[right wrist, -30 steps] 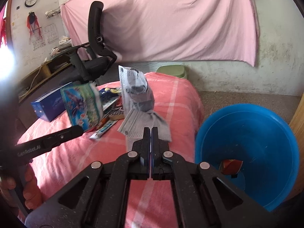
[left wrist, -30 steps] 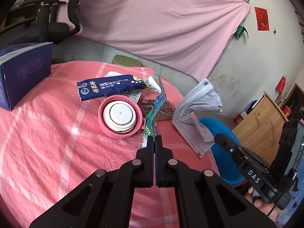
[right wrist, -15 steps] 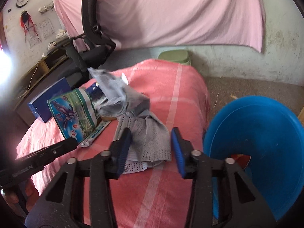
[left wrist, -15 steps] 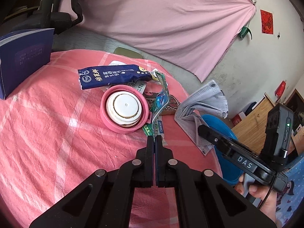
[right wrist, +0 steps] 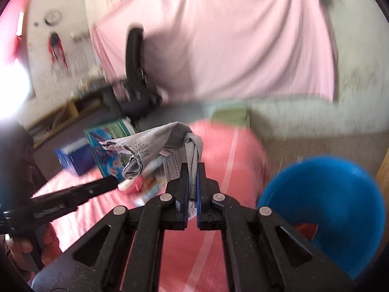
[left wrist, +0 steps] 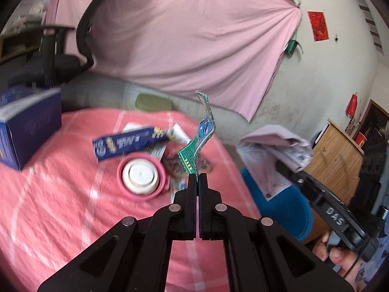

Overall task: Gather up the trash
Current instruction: 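Carry the mask and toothbrush over the blue basin and open both grippers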

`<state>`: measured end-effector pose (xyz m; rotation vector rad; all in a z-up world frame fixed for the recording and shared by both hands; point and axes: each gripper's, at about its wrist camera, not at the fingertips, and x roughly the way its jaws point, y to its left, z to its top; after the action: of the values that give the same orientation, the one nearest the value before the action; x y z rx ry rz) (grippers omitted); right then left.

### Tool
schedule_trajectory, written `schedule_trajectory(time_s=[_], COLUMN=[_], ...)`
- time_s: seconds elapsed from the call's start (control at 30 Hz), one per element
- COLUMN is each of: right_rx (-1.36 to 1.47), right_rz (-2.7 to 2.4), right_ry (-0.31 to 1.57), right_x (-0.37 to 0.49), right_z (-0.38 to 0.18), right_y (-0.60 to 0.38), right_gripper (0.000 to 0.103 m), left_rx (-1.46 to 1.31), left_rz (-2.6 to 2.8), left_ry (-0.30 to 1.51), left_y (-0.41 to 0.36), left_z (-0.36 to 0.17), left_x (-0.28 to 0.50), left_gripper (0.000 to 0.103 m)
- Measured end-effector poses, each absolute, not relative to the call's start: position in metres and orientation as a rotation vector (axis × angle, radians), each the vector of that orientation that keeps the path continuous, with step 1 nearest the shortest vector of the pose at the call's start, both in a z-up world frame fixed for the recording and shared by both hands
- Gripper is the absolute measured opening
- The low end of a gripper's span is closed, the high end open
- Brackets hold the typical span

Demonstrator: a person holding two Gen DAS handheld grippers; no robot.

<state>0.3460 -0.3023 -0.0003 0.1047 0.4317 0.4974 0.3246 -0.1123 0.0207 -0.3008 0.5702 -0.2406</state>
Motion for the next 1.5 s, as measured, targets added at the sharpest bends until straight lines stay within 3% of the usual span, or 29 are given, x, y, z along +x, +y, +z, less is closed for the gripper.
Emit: schedule_trajectory(time_s=[0.27, 0.5, 0.77, 1.17, 1.4, 1.5], right_rx=[0.142, 0.157, 0.204, 0.318, 0.357, 0.367], right_rz=[0.354, 0.17, 0.034, -0.042, -0.042, -0.048], right_ry=[0.071, -0.032, 0.091, 0.38, 0.478, 0.504], right_x=[0.295, 0.274, 0.281, 0.32, 0.332, 0.335], right_z=[0.041, 0.047, 0.03, -0.019, -0.038, -0.042], right_y=[-0.337, -0.371, -0.416, -0.457, -0.465, -0.467], right_gripper=[0.026, 0.026, 0.027, 0.028, 0.032, 0.041], left_rx=[-0.178, -0.103, -0.062, -0.033, -0.057, -0.059], left_rz=[-0.318, -0.431, -0.52, -0.586, -0.581, -0.565], left_ry=[0.357, 0.299, 0.327, 0.548, 0.676, 0.731], left_y=[-0.154, -0.205, -0.255, -0.314, -0.324, -0.319], left_z=[0.072, 0.086, 0.075, 0.032, 0.014, 0.005], left_x=[0.312, 0.32, 0.338, 0.37, 0.389, 0.394], left_gripper=[0.0, 0.0, 0.0, 0.0, 0.001, 0.003])
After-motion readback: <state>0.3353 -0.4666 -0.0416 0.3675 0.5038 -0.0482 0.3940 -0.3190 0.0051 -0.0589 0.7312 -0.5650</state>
